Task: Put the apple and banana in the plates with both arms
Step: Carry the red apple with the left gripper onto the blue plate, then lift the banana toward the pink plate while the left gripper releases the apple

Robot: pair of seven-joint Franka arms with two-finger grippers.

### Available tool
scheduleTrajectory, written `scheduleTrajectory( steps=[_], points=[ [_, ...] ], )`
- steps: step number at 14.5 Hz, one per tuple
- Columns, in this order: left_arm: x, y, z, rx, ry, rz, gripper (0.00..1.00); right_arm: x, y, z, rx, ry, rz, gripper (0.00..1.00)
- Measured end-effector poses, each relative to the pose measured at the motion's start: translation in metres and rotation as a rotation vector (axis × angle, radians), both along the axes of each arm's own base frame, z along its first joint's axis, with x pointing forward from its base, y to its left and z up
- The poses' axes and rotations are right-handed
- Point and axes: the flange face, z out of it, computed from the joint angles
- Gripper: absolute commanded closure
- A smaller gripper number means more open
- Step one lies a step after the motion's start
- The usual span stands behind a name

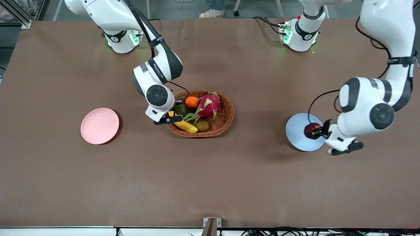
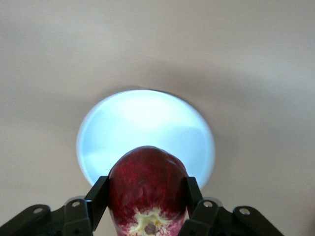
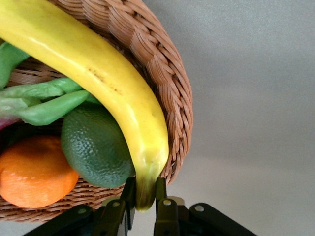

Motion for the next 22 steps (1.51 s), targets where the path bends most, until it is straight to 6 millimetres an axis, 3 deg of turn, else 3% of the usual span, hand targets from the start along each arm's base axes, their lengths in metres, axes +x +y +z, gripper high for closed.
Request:
scheduleTrajectory(
  steps=[1,3,7,9,10,12,15,17,18,20,22],
  points=[
    [-0.005,0.016,-0.014,-0.004,0.012,0.003,0.88,0.0,0.0,0.0,0.0,0.0,0.0,0.87],
    [-0.013,0.029,-0.038,-0.012,0.045,0.018,0.88,0.0,0.0,0.0,0.0,0.0,0.0,0.88],
    [-0.014,0.018,-0.067,-0.088,0.072,0.074,0.87,0.004,-0.001,0.004,0.003,-0.008,-0.005,0.97],
    [-0.014,0.016,-0.08,-0.105,0.073,0.094,0.85,0.009,0.001,0.02,0.002,-0.004,-0.005,0.98],
    [-0.013,0.016,-0.087,-0.105,0.073,0.105,0.78,0.012,0.002,0.033,-0.001,0.005,-0.004,0.98],
    [-0.012,0.017,-0.088,-0.106,0.069,0.113,0.0,0.021,0.002,0.063,-0.002,0.014,-0.006,0.98],
    [-0.011,0.016,-0.088,-0.105,0.069,0.123,0.0,0.033,-0.013,0.102,0.012,-0.006,-0.034,0.98],
    [-0.008,0.013,-0.081,-0.103,0.062,0.136,0.0,0.05,-0.048,0.118,0.018,-0.022,-0.1,0.98],
    [-0.005,0.01,-0.07,-0.104,0.064,0.136,0.0,0.064,-0.077,0.121,0.018,-0.026,-0.153,0.98],
    [0.004,-0.001,-0.028,-0.103,0.076,0.145,0.0,0.092,-0.156,0.117,0.012,-0.018,-0.284,0.98],
    [0.013,-0.009,0.026,-0.102,0.085,0.153,0.0,0.107,-0.229,0.109,0.007,-0.002,-0.393,0.96]
  ],
)
